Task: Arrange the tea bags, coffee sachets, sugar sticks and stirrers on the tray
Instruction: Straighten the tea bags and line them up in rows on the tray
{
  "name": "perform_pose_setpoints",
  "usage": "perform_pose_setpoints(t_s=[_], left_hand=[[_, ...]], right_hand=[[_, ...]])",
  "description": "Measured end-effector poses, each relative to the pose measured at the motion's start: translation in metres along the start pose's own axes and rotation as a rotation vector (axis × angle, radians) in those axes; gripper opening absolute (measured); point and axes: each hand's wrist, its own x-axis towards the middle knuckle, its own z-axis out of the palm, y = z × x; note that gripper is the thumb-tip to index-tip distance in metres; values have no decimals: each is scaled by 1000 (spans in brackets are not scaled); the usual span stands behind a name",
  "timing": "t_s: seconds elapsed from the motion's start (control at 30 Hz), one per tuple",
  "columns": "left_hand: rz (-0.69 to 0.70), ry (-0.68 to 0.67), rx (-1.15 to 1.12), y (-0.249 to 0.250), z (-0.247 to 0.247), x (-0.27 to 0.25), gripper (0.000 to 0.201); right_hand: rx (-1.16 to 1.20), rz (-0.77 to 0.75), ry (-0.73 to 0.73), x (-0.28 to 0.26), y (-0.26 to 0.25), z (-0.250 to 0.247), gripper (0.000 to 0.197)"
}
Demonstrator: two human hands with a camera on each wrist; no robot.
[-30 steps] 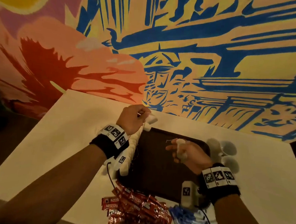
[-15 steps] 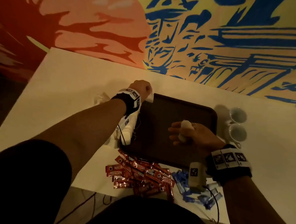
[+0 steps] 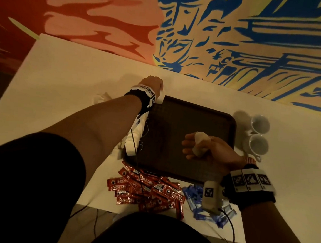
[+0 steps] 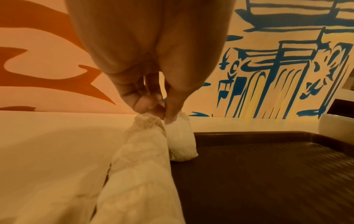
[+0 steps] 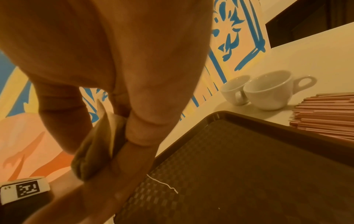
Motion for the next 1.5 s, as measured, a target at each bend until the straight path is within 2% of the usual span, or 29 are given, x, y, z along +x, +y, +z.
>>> perform_pose_setpoints(t_s=[0.2, 0.43, 0.57, 0.77, 0.9, 1.0, 1.2, 1.3, 1.5], left_hand=[[0, 42, 68, -4, 2, 9, 26], [-25, 125, -28, -7, -12, -14, 23], [-16, 239, -172, 3, -25, -55, 17], [68, 367, -481, 32, -32, -146, 8], [116, 340, -601, 58, -35, -207, 6], [143, 281, -655, 77, -31, -245, 15], [177, 216, -645, 109, -15, -291, 24], [177, 234, -706, 126, -13, -308, 27], [236, 335, -839, 161, -11, -335, 10]], right_hand=[[-26, -10, 6, 1, -3, 6, 35], [-61, -58, -7, 0, -6, 16, 29], [1, -133, -3, -10, -3, 16, 27], [82, -239, -28, -36, 0, 20, 20], [76, -281, -45, -53, 3, 21, 17], [85, -286, -94, -69, 4, 20, 14], [11, -402, -182, -101, 11, 7, 21], [-31, -473, -197, -116, 15, -1, 26], [-59, -599, -116, -137, 19, -17, 17]])
